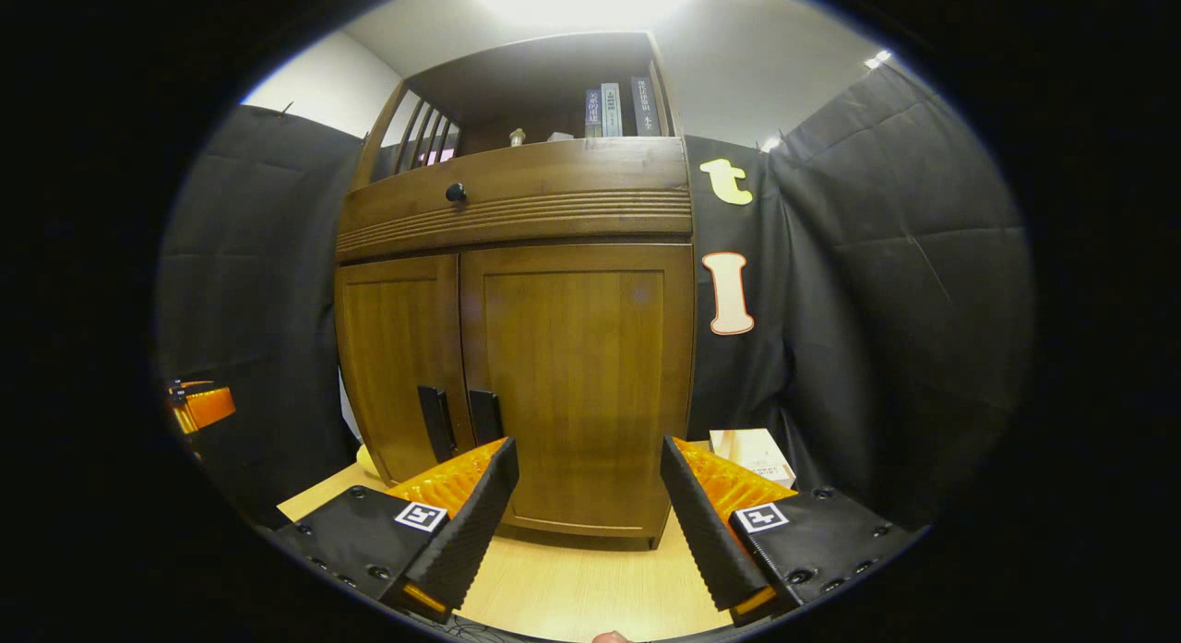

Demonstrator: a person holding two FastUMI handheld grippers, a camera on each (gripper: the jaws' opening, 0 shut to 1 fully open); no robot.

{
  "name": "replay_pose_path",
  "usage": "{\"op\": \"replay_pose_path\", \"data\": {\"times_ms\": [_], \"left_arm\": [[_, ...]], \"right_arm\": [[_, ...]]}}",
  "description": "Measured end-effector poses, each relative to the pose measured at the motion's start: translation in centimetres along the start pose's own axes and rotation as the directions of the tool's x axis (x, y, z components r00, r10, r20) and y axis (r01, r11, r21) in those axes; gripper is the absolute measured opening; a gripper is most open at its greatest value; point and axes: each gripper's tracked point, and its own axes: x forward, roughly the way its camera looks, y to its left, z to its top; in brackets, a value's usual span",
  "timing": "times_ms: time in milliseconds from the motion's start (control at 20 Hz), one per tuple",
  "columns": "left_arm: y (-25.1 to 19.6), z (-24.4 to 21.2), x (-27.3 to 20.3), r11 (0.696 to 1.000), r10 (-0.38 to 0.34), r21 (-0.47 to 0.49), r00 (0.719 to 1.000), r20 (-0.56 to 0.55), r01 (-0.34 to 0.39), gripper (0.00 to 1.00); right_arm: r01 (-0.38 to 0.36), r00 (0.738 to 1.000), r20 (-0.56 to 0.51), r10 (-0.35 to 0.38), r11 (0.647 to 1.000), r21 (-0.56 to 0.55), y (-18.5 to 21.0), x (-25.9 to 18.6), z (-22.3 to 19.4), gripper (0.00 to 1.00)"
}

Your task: Open the right door of the double-door shoe cabinet with the right hand, and open the left door with the left hand.

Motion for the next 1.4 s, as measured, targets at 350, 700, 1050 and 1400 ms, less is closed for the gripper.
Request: {"op": "replay_pose_path", "data": {"times_ms": [350, 700, 1050, 1400], "left_arm": [[-0.5, -1.5, -0.7, 1.0, 0.01, -0.025, 1.0, -0.024, -0.011, 0.96], [0.6, -2.8, -0.9, 0.997, 0.052, -0.06, 0.997, -0.05, -0.055, 0.96], [2.4, -6.1, -1.7, 0.99, 0.106, -0.08, 0.989, -0.103, -0.114, 0.96], [1.8, -7.9, -0.6, 0.99, 0.105, -0.083, 0.985, -0.134, -0.116, 0.95]], "right_arm": [[-0.044, 0.999, 0.025, 0.044, 0.999, 0.017, 2.5, 2.8, 1.6, 0.97], [-0.083, 0.996, 0.042, 0.082, 0.996, 0.027, 5.7, 6.4, 3.2, 0.97], [-0.09, 0.996, 0.014, 0.089, 0.996, 0.028, 8.3, 10.4, 1.9, 0.97], [-0.101, 0.994, -0.034, 0.101, 0.995, -0.005, 10.7, 13.5, -0.9, 0.98]]}}
